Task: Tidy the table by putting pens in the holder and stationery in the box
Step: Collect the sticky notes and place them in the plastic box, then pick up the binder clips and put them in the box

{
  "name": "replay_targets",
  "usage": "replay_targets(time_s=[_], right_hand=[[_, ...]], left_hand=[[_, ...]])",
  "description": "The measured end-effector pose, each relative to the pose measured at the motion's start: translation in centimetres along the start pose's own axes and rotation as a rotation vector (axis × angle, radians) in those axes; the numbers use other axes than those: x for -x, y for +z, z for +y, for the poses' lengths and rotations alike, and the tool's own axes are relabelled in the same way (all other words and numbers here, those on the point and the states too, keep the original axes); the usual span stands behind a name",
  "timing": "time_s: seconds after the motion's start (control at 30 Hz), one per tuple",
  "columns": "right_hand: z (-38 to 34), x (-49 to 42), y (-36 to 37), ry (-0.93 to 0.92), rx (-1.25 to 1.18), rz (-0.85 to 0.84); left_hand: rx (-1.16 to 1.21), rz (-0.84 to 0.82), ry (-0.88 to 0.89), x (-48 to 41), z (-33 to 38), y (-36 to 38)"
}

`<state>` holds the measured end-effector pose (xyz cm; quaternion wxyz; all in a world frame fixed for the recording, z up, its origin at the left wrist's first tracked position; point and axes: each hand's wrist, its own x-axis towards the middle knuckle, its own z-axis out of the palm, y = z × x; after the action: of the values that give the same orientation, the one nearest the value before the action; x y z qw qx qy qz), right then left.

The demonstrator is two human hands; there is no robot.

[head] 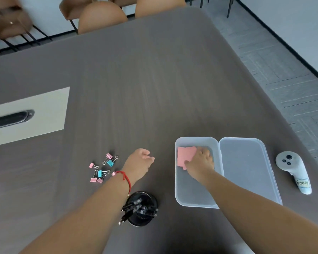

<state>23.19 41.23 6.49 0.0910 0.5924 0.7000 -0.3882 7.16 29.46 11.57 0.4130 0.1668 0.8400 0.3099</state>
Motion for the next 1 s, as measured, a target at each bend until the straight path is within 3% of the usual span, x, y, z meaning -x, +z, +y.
replay_targets(time_s=[0.1, 0.2, 0.3, 0.43, 0.53, 0.6, 0.8, 1.0], right_hand=[[-1.7, 2.7, -1.1, -0.183, -0.106, 0.105], [-4.6, 5.6, -1.2, -0.488, -0.201, 0.248], [-7.9, 7.0, 0.3, -0.687, -0.145, 0.103], [-11.8, 5.9, 3.9, -0.736, 0.066, -0.142], [-13.7, 4.2, 6.9, -0.698, 0.308, -0.26], [-14.5, 3.0, 9.1, -0.694, 0.496, -0.29], [-16.5, 1.0, 15.1, -0.835, 0.979, -0.217], [-19.7, 0.5, 19.1, -0.897, 0.922, -0.103]], left_hand=[[0.208, 0.126, -0.089, 0.2, -1.5, -4.3], [0.297, 0.147, -0.221, 0.3, -3.8, -8.2], [0.335, 0.157, -0.273, 0.6, -6.2, -11.0], [0.051, 0.323, -0.284, 0.2, -10.1, -13.5], [-0.261, 0.27, -0.265, 0.0, -12.9, -14.5], [-0.348, 0.236, -0.286, -0.2, -14.6, -14.9], [-0.422, 0.177, -0.122, -2.4, -18.2, -15.3], [-0.743, 0.179, 0.047, -5.8, -19.9, -14.8]])
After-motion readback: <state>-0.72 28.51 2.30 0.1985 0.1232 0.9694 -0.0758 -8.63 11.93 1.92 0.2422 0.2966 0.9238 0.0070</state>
